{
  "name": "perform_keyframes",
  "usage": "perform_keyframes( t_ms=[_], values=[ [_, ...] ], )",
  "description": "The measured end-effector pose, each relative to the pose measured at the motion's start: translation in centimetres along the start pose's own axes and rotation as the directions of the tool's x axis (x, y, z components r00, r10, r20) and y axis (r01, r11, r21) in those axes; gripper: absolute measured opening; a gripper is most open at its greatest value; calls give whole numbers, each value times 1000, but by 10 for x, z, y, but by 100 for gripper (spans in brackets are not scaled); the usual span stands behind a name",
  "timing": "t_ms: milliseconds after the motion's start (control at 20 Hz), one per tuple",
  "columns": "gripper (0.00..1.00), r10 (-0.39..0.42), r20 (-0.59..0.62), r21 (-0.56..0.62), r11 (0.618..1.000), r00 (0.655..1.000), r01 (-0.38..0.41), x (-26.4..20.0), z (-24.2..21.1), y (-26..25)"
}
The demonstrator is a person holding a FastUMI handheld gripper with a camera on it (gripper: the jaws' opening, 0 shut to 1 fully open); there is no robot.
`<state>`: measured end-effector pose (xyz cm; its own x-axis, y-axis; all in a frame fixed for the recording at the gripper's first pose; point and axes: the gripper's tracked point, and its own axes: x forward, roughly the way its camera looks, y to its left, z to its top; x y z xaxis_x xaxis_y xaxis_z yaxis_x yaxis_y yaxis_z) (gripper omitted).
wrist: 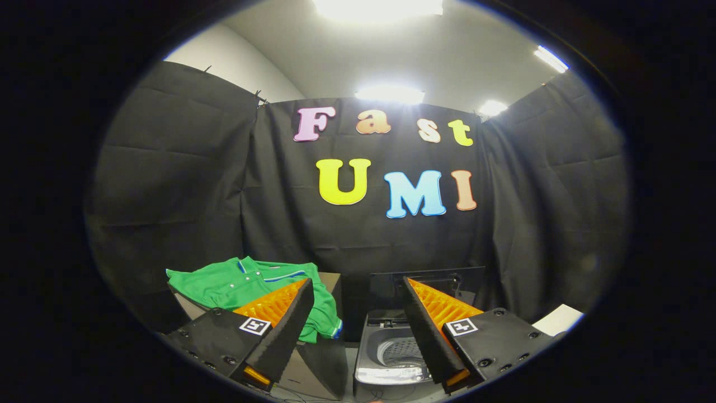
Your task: Put the clothes into the washing machine and then close the washing machine lid.
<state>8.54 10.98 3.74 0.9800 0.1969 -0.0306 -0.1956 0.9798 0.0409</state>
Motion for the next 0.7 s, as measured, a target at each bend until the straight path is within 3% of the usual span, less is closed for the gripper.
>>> perform_keyframes(
  t_ms=[700],
  values=[
    [98, 169, -26, 11, 986, 985, -168, 58, 19, 103]
  ],
)
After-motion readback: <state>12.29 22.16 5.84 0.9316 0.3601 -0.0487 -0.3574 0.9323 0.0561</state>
